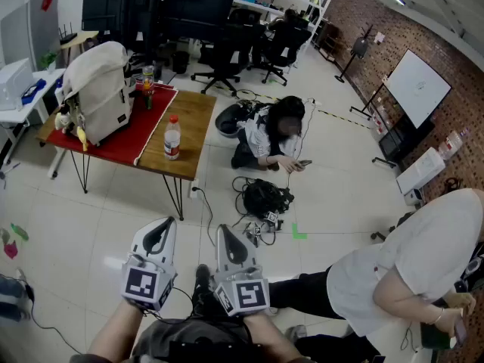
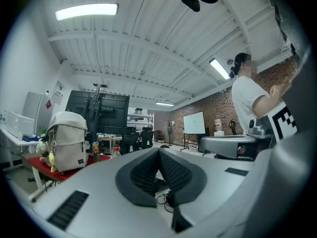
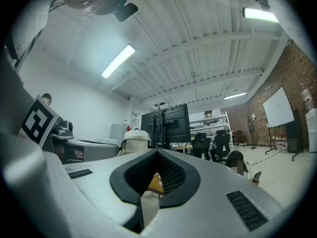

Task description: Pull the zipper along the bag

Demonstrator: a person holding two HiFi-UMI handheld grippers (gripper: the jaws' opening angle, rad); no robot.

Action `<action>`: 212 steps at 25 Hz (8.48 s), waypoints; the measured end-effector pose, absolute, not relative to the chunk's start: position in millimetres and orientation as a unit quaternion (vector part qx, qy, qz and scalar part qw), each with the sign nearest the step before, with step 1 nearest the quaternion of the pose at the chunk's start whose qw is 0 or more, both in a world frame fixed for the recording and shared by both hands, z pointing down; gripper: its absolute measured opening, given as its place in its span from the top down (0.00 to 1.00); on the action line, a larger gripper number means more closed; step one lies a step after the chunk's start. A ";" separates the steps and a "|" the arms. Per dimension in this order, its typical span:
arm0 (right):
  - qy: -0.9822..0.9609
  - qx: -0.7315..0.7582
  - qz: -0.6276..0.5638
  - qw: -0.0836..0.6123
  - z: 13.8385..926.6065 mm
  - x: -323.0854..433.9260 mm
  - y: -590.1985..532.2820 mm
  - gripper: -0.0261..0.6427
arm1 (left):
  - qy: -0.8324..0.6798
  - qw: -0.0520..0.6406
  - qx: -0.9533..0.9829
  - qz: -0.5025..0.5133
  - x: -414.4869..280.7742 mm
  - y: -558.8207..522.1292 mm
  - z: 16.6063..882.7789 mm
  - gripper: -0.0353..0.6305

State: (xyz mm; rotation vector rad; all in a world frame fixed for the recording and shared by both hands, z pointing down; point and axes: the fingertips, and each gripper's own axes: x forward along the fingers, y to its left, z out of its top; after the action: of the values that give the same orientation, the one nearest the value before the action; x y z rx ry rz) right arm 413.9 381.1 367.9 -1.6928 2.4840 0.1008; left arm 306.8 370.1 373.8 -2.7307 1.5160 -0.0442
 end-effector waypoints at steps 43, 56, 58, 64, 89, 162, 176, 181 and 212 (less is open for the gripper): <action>0.875 -0.480 -0.002 0.069 381.0 458.5 -84.8 0.94 | 0.586 -0.005 -0.810 -0.015 318.8 -64.3 369.5 0.91; 0.850 -0.520 0.021 0.076 362.5 426.1 -113.6 0.94 | 0.577 0.021 -0.816 -0.014 245.8 -98.8 363.1 0.91; 0.842 -0.534 0.024 0.075 360.3 410.8 -120.2 0.94 | 0.573 0.020 -0.819 -0.015 221.9 -109.5 365.2 0.91; 0.797 -0.600 0.036 0.062 358.5 368.0 -156.6 0.94 | 0.553 0.006 -0.833 -0.020 132.7 -146.7 377.5 0.91; 0.702 -0.702 0.113 0.049 319.3 145.7 -158.2 0.94 | 0.481 -0.064 -0.874 -0.023 -133.3 -178.0 418.4 0.91; 0.928 -0.371 0.004 0.042 397.8 -227.4 -167.5 0.87 | 0.380 0.022 -0.909 -0.169 -216.5 -182.9 360.0 0.57; 0.933 -0.356 0.051 0.028 386.3 -251.8 -186.8 0.84 | 0.374 0.022 -0.901 -0.219 -211.4 -210.4 362.6 0.73; 0.932 -0.352 0.025 0.084 371.7 -256.0 -187.2 0.84 | 0.358 -0.026 -0.917 -0.171 -226.3 -212.8 344.5 0.77; 0.878 -0.471 0.050 0.063 379.6 -303.9 -203.8 0.84 | 0.266 -0.073 -0.956 -0.096 -259.2 -224.4 320.6 0.80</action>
State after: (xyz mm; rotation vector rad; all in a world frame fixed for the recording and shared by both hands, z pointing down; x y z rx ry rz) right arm -303.9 -203.8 379.6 -1.4229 2.6534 0.1506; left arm -259.2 -224.4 320.6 -3.1522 0.8774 -0.3148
